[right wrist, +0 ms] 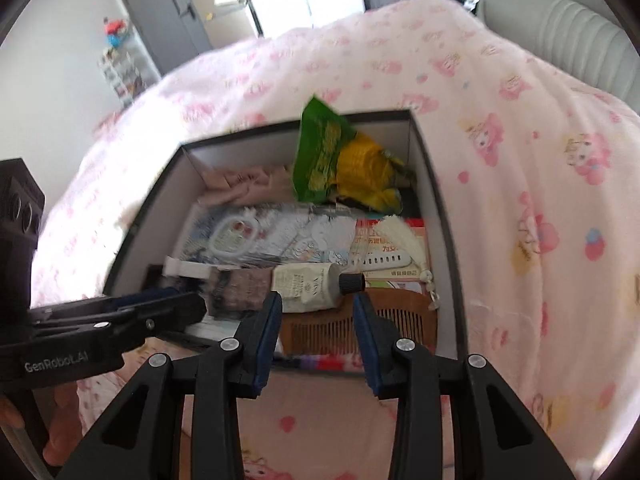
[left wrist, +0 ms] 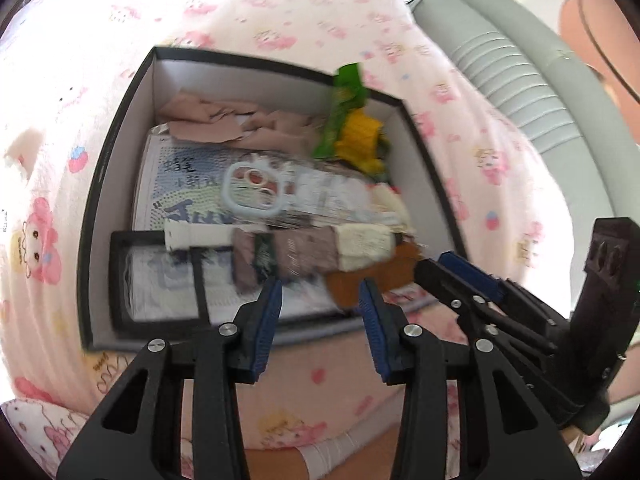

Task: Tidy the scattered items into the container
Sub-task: 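Carry the tube into the black box and release it, then withdraw the right tool from the box toward the white fluffy clip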

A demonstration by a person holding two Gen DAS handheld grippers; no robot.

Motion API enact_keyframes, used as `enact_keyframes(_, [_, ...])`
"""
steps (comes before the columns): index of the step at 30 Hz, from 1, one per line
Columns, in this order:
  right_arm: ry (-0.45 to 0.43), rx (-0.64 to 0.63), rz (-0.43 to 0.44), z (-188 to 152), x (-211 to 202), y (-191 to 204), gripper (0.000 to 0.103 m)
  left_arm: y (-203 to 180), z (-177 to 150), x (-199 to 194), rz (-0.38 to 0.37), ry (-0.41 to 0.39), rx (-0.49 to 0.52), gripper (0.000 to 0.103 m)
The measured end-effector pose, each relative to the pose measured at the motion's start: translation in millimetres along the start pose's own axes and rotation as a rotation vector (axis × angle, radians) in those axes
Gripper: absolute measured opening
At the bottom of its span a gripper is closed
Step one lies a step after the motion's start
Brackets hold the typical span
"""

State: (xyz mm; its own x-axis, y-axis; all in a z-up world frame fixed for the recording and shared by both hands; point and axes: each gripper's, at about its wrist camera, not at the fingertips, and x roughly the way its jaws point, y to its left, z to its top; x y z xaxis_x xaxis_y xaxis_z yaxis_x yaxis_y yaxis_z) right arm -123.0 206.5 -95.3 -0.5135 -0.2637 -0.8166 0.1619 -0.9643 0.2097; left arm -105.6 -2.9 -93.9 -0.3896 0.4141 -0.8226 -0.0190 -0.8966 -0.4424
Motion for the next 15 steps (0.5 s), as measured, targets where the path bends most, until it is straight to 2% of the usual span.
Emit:
enact_keyframes(4, [-0.033,0.033,0.007,-13,-27,9,0.033,-14,-11,-25,-0.030,-0.022,0.045,0.041])
enact_keyframes(8, [-0.064,0.038,0.002,-20,-50,19,0.033,-33,-19,-34,-0.045,-0.044,0.075,0.041])
enact_keyframes(15, [-0.082,0.015,0.021,-38,-75,51,0.033,-24,-41,-68,-0.061,-0.084,0.084,0.041])
